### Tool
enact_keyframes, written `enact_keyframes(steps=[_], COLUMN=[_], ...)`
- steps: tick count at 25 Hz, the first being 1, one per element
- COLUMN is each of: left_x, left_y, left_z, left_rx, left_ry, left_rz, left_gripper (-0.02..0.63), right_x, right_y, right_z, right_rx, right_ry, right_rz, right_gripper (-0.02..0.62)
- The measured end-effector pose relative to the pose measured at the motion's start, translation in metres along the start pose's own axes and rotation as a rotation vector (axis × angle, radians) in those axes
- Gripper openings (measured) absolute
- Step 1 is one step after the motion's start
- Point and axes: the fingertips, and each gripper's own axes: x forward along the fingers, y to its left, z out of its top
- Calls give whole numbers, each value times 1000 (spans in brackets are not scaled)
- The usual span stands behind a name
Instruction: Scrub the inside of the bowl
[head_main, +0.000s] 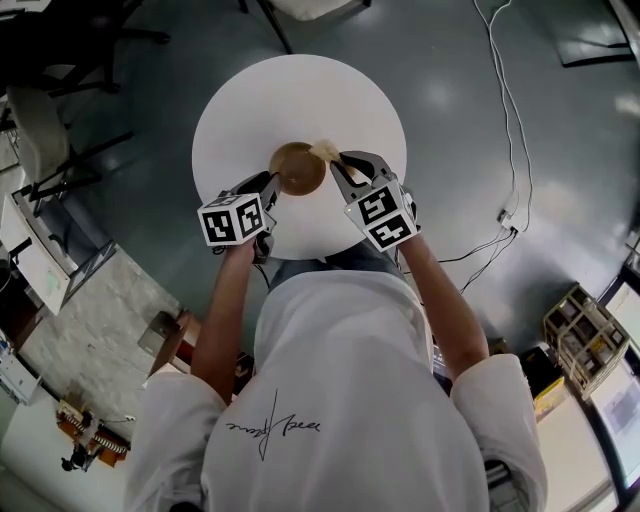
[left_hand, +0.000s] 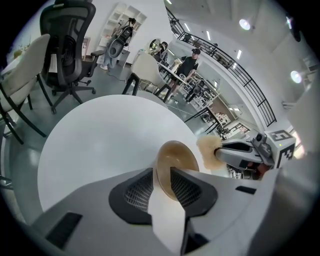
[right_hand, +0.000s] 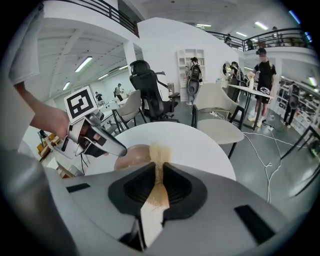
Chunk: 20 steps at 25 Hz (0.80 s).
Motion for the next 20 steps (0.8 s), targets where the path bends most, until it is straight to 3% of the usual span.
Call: enact_keyframes(steps=[20], left_x=[11], left_y=[2], left_z=[-5], left_rx=[-33], left_ry=[-10], left_rz=[47], left_gripper=[94], right_x=[43], right_y=[32], right_z=[52], right_rx=[-294], right_ry=[11], right_rz=[142], right_gripper=[58])
